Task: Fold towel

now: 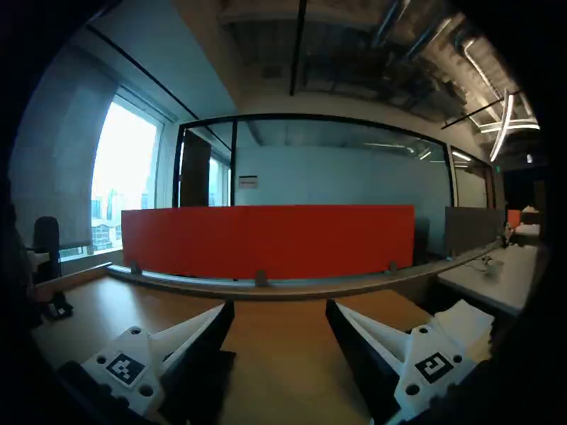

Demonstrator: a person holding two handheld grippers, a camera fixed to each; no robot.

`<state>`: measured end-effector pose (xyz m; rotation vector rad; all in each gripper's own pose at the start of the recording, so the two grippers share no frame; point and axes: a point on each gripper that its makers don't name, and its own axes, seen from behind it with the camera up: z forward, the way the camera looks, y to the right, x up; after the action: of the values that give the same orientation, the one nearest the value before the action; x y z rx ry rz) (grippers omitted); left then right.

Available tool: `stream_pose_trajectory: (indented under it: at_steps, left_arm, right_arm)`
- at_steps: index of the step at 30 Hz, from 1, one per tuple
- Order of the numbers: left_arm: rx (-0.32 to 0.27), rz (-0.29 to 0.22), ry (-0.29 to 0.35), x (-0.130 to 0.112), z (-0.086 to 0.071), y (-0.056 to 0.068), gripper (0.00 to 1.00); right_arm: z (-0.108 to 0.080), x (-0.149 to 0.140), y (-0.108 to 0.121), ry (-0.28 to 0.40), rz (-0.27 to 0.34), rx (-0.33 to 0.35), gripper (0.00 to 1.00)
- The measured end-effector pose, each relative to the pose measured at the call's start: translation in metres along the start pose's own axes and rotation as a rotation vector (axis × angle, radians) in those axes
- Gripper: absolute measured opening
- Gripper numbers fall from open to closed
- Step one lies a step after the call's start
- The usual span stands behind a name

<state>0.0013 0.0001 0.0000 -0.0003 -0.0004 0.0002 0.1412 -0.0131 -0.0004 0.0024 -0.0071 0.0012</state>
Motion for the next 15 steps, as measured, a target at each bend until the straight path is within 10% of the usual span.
stream_pose_trajectory:
  at_steps: [15]
  left_arm:
    - [-0.067, 0.055, -0.052, 0.046, 0.004, 0.015, 1.0]
  right_arm:
    - [0.003, 0.067, -0.005, -0.038, -0.05, 0.027, 1.0]
